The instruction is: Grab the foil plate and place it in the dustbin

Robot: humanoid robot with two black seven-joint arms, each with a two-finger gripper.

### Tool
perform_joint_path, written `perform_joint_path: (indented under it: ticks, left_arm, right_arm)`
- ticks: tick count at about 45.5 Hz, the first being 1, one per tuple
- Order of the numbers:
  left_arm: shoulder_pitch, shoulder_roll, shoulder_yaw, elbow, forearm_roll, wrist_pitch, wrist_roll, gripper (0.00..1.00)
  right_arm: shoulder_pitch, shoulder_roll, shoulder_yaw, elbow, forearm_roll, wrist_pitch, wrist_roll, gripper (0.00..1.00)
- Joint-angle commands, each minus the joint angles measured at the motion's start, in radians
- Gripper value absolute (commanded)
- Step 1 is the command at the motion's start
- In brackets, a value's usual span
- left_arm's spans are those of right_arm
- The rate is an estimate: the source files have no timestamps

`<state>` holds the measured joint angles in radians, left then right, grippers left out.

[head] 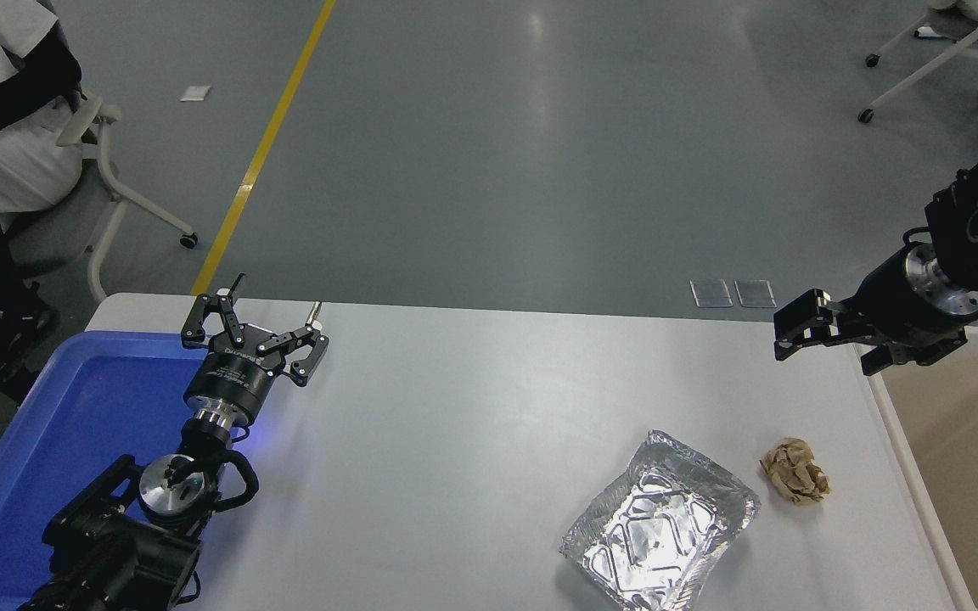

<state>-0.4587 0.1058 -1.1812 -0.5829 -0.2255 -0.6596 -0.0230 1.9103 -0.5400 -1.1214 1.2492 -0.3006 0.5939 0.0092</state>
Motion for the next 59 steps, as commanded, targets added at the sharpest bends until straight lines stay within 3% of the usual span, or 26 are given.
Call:
perform_joint_path:
  ticks: [1,31,46,59]
  left_arm:
    - [0.0,0.0,0.0,0.0,0.0,0.0,0.0,0.99]
    - [0.0,0.0,0.0,0.0,0.0,0.0,0.0,0.99]
    - [0.0,0.0,0.0,0.0,0.0,0.0,0.0,0.99]
    - [0.0,0.0,0.0,0.0,0.0,0.0,0.0,0.99]
  right_arm:
    - [0.004,0.0,0.002,0.001,0.002,0.0,0.0,1.0]
    - [0.006,-0.021,0.008,-0.024,-0.003,0.001,0.002,1.0]
    - [-0.043,-0.135,0.097,-0.094,0.0,0.001,0.003,1.0]
    - [-0.042,-0.138,0.098,-0.102,0.0,0.0,0.003,1.0]
